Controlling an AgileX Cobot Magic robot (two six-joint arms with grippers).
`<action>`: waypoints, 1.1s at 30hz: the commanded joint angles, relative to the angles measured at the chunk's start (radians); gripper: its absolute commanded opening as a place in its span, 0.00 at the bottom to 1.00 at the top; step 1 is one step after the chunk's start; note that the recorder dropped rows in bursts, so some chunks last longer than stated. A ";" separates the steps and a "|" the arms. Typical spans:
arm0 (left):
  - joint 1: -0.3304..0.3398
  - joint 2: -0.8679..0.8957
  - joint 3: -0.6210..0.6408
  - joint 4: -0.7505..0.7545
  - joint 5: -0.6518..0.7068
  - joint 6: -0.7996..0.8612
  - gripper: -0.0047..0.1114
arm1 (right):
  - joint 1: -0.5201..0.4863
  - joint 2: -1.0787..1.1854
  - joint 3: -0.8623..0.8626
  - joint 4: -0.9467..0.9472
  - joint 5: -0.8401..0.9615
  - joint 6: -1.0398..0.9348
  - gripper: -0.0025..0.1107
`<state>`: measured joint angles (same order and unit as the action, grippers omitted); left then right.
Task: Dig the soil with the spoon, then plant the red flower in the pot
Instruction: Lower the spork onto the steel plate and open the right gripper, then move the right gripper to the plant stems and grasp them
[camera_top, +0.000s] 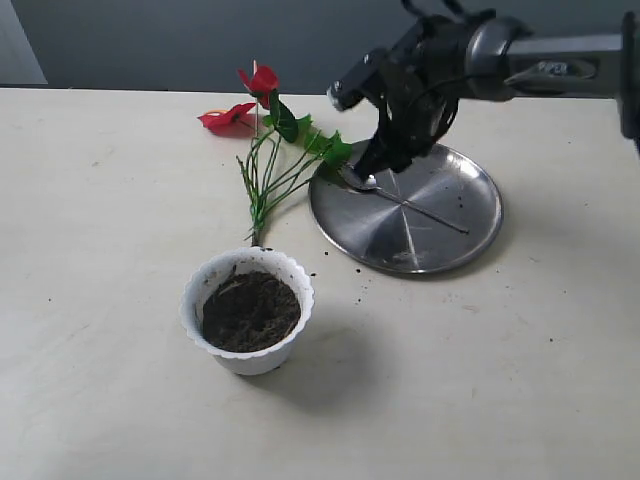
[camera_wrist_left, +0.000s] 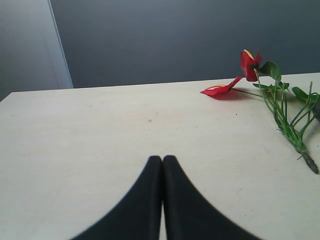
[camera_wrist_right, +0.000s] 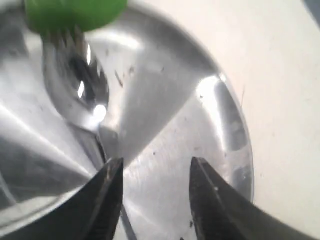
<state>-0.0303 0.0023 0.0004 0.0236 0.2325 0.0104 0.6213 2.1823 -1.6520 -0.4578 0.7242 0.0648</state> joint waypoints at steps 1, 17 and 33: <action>-0.002 -0.002 0.000 0.000 0.000 -0.001 0.04 | -0.003 -0.085 -0.063 0.289 -0.038 -0.085 0.40; -0.002 -0.002 0.000 0.000 0.000 -0.001 0.04 | 0.027 0.018 -0.131 1.034 -0.077 -0.510 0.55; -0.002 -0.002 0.000 0.000 0.000 -0.001 0.04 | 0.060 0.173 -0.209 1.171 -0.245 -0.510 0.55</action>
<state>-0.0303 0.0023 0.0004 0.0236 0.2325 0.0104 0.6797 2.3332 -1.8312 0.7071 0.4995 -0.4363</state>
